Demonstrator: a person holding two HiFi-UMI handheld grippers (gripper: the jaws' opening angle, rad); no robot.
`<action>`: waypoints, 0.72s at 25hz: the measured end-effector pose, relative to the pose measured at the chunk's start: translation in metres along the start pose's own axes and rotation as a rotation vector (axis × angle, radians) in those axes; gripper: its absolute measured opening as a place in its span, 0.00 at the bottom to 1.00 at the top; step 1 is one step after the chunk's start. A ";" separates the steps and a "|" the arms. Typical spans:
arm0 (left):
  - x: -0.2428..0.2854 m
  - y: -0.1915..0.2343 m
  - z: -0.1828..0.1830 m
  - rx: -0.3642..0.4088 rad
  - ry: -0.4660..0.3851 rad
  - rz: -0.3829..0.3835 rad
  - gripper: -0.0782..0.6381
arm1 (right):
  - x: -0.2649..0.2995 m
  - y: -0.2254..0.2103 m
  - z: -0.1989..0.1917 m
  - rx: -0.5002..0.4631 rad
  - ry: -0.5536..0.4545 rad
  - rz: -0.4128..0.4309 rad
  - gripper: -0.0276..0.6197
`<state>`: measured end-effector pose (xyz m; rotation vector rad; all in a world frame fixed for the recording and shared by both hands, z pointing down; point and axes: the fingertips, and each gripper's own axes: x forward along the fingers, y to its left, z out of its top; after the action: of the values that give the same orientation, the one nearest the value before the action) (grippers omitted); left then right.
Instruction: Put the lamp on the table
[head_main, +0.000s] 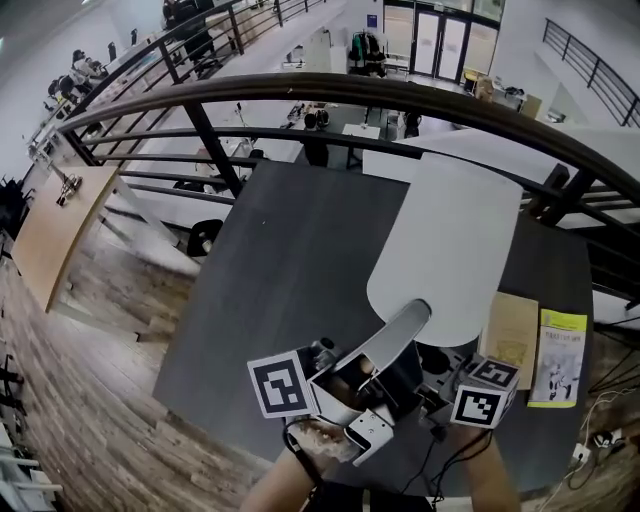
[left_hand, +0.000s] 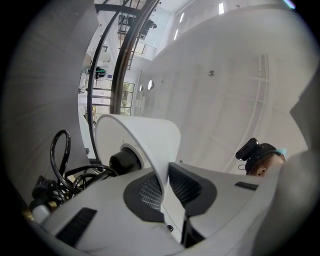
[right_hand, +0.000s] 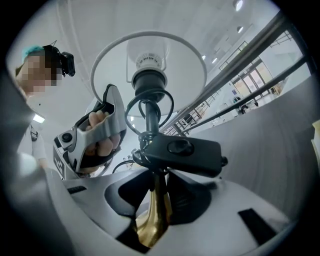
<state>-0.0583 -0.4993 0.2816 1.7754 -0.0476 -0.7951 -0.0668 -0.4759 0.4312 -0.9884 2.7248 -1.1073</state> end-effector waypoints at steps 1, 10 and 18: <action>0.002 0.003 0.002 0.000 -0.001 -0.005 0.18 | 0.001 -0.004 0.002 -0.002 -0.001 0.000 0.22; 0.018 0.023 0.015 0.016 0.004 -0.032 0.18 | 0.007 -0.033 0.017 -0.020 -0.005 -0.006 0.22; 0.035 0.040 0.033 0.046 0.025 -0.066 0.18 | 0.018 -0.062 0.038 -0.054 -0.023 -0.026 0.22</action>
<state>-0.0346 -0.5555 0.2946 1.8382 0.0093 -0.8250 -0.0375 -0.5433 0.4464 -1.0395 2.7452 -1.0241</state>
